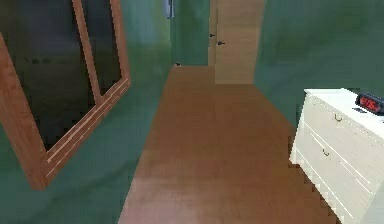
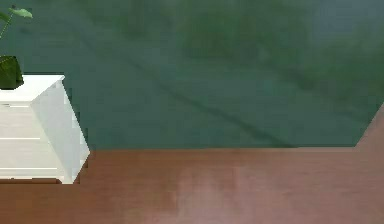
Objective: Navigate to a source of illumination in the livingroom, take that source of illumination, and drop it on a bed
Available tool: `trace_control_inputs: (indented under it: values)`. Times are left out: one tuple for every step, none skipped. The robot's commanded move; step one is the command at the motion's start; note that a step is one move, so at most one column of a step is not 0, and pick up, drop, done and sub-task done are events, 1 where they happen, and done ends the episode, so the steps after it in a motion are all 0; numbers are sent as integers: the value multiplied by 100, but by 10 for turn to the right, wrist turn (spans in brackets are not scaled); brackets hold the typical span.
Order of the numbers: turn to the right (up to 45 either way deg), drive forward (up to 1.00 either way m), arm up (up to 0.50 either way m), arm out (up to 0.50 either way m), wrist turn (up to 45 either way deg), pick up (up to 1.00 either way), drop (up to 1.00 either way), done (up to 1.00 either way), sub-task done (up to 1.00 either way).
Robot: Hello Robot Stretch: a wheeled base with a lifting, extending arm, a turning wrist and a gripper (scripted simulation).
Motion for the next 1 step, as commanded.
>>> trace_control_inputs:
  values:
    - [0,15,0,0,0,0,0,0,0]
